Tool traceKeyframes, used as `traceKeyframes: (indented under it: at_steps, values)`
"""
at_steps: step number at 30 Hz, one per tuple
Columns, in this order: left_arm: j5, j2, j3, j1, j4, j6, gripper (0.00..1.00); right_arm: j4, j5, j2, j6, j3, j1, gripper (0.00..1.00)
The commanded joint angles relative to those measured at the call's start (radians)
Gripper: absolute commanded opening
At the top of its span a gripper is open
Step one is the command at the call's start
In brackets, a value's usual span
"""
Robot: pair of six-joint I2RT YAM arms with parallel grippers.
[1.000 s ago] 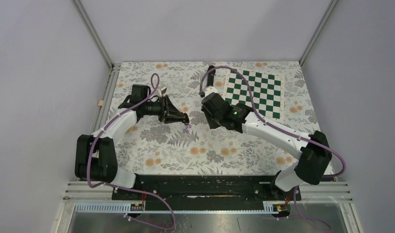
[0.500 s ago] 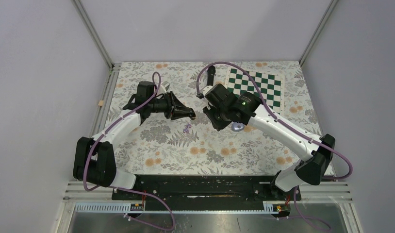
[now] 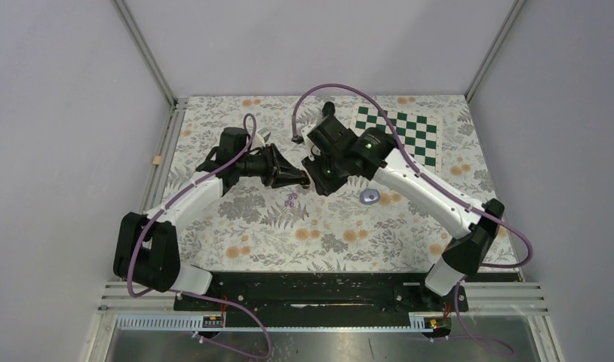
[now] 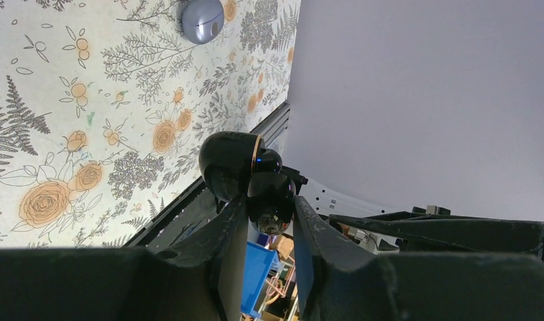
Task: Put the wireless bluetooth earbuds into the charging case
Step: Pick up the left earbud from the center of the board, then place the left earbud at the center of the board.
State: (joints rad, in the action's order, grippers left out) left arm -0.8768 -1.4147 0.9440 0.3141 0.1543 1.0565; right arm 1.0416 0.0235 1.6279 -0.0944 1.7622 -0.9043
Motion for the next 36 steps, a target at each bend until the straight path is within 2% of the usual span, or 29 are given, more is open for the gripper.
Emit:
traceKeyframes:
  at_steps: [1,5,8,11,15,19,24,27,28,33,36]
  values:
    - [0.023,0.022,0.02,0.003,-0.058,0.017,0.0,0.062,0.029,0.082,-0.014,0.09,-0.007,0.13]
    - [0.03,0.015,-0.014,-0.007,-0.076,0.019,0.0,0.057,0.006,0.115,-0.026,0.085,-0.007,0.14]
    - [0.061,0.037,-0.081,-0.056,-0.085,0.007,0.0,0.002,-0.05,0.118,0.016,-0.007,-0.007,0.14]
    - [0.059,0.074,-0.16,-0.143,-0.088,-0.001,0.0,-0.209,0.024,0.075,0.173,-0.25,-0.007,0.15]
    - [0.062,0.1,-0.174,-0.194,-0.024,-0.056,0.0,-0.591,-0.086,0.023,0.204,-0.578,-0.007,0.15]
    - [0.065,0.101,-0.167,-0.194,-0.021,-0.058,0.0,-0.823,-0.173,-0.012,0.2,-0.74,-0.007,0.15]
    - [0.06,0.09,-0.154,-0.195,-0.018,-0.064,0.0,-0.83,-0.149,-0.024,0.189,-0.757,-0.007,0.22]
    - [0.06,0.086,-0.152,-0.196,-0.018,-0.067,0.0,-0.823,-0.148,-0.024,0.173,-0.764,-0.007,0.4]
    - [0.059,0.084,-0.152,-0.195,-0.019,-0.068,0.0,-0.822,-0.155,-0.023,0.162,-0.766,-0.007,0.44]
    - [0.051,0.073,-0.15,-0.195,-0.022,-0.072,0.0,-0.818,-0.201,-0.022,0.111,-0.768,-0.007,0.55]
    - [0.05,0.072,-0.146,-0.194,-0.023,-0.074,0.0,-0.8,-0.23,-0.028,0.037,-0.755,-0.007,0.55]
